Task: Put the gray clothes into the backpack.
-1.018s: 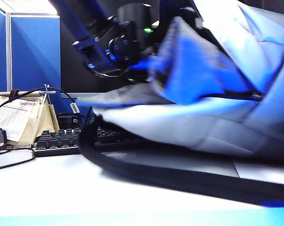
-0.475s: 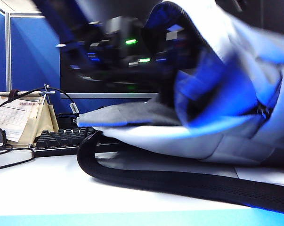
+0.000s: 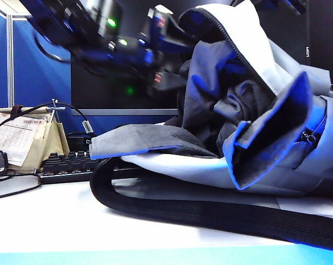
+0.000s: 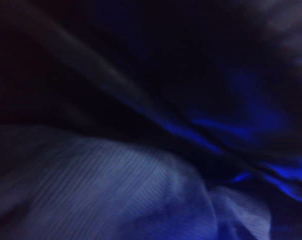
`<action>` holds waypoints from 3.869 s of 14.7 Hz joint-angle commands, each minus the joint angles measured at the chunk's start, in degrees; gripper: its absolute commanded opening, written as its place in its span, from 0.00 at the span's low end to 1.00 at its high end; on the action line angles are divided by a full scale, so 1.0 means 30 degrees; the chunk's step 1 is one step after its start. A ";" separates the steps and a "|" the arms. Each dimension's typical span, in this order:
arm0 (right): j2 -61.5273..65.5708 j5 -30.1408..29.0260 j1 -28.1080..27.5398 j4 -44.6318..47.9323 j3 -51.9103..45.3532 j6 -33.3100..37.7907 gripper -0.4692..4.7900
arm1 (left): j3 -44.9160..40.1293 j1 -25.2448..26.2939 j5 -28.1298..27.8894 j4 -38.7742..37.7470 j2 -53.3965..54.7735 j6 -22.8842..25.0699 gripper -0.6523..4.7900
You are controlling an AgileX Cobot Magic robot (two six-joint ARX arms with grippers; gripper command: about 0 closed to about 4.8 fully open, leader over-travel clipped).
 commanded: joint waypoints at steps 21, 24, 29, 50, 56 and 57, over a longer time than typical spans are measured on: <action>0.2718 -0.5020 0.3599 -0.0430 0.0197 -0.1486 1.00 | 0.0117 0.4809 -0.4211 -0.7104 -1.3457 0.3789 1.00; -0.3402 -0.4401 0.3599 -0.2397 0.0197 -0.1508 0.49 | 0.0109 0.4801 -0.4167 -1.0615 -1.5526 0.5493 0.16; -1.1570 -0.0874 0.3643 -0.8779 0.0182 -0.2776 0.08 | -0.1377 0.4794 -0.7380 -1.9256 -2.1602 0.7431 0.11; -2.5208 0.0430 -0.2193 -0.6936 -1.2203 -0.3184 0.08 | -2.0436 0.5020 -1.6021 -1.1999 -3.7390 -0.1778 0.11; -2.5223 0.0291 -0.2193 -0.9952 -1.3231 -0.2754 0.08 | -2.1070 0.5020 -1.5606 -1.7915 -3.7390 -0.3657 0.11; -2.5223 0.0291 -0.2193 -0.9952 -1.3231 -0.2761 0.08 | -2.1077 0.5020 -1.5606 -1.8025 -3.7397 -0.3657 0.11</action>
